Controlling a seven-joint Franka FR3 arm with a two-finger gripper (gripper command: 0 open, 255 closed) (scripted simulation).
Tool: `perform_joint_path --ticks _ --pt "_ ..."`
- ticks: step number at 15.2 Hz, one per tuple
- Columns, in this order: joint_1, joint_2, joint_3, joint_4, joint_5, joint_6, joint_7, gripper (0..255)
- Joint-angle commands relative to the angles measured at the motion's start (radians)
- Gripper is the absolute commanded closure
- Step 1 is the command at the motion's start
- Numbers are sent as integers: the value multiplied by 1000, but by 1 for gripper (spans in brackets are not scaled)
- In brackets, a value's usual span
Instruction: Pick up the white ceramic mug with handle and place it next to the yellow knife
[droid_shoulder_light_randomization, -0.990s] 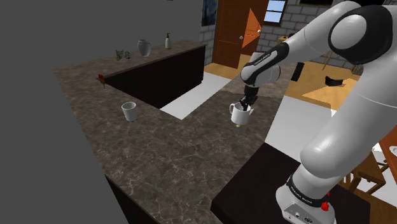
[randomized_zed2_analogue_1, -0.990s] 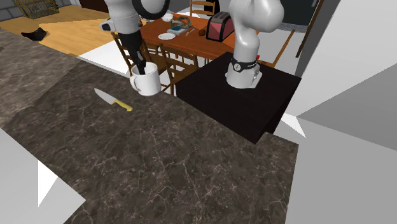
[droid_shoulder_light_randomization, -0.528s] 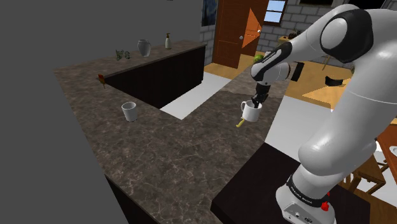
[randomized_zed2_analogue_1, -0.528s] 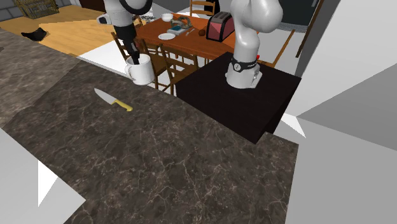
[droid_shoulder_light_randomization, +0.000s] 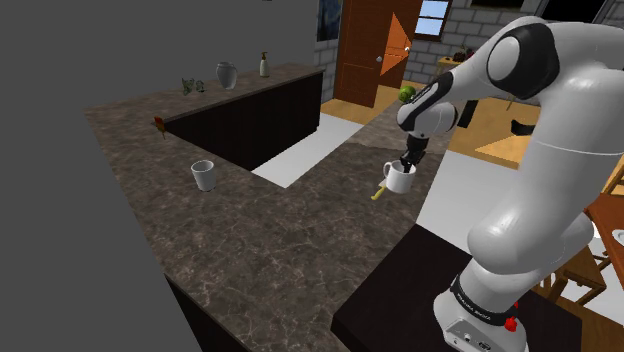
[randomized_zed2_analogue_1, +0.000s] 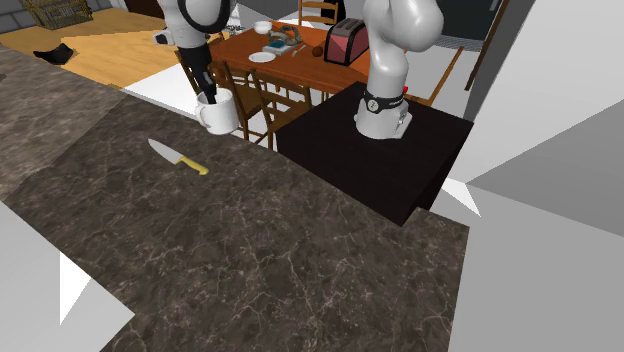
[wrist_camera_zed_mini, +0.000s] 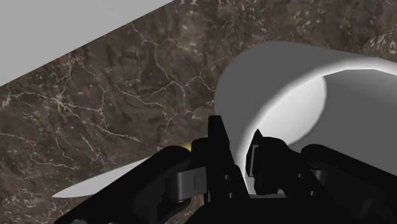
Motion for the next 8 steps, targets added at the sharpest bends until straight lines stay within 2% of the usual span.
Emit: perform_joint_path --ticks 1,8 --pt "-3 19 3 -5 10 24 -8 255" --pt "-14 97 18 -15 50 108 -35 255"
